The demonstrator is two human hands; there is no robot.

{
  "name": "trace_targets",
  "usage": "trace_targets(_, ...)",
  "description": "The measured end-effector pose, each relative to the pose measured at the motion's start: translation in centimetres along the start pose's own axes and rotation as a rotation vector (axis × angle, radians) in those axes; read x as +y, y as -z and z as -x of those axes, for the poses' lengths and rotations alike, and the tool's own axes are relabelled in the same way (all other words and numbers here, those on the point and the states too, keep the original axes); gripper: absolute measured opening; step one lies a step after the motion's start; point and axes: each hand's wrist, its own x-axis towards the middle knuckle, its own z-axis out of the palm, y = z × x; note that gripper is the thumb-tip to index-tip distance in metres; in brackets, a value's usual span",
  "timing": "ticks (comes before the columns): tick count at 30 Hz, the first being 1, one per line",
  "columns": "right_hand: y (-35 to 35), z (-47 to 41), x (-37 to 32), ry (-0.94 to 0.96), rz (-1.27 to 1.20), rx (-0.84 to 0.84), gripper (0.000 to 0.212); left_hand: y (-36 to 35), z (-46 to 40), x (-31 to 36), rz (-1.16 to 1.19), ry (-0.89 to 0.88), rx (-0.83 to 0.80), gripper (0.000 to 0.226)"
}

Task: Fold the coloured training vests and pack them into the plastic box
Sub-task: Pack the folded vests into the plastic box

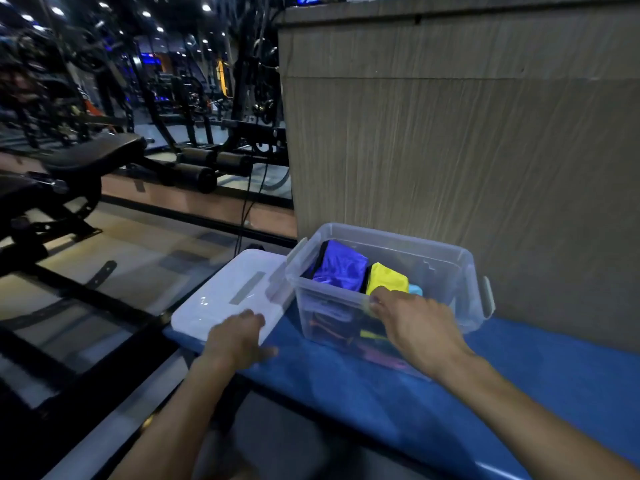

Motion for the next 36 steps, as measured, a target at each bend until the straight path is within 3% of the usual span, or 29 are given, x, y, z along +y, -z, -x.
trace_targets(3,0.0,0.1,-0.1,-0.022,-0.013,-0.003,0.026,-3.0,1.1,-0.5,-0.071,-0.051,0.037,0.067)
trace_targets(10,1.1,3.4,1.9,-0.047,-0.039,-0.006,0.022,-5.2,2.4,-2.9,-0.205,-0.103,0.18,0.055)
trace_targets(15,1.4,7.0,5.1,-0.078,-0.022,-0.004,0.028,-3.4,3.0,-2.4,-0.284,-0.087,0.158,0.033)
trace_targets(27,1.1,8.2,5.8,-0.086,-0.131,0.026,0.025,5.6,7.1,-2.4,0.305,-0.115,0.368,0.024)
trace_targets(36,0.5,8.3,5.8,-0.082,-0.117,0.053,0.026,7.0,9.4,-1.1,0.16,-0.072,0.354,0.025)
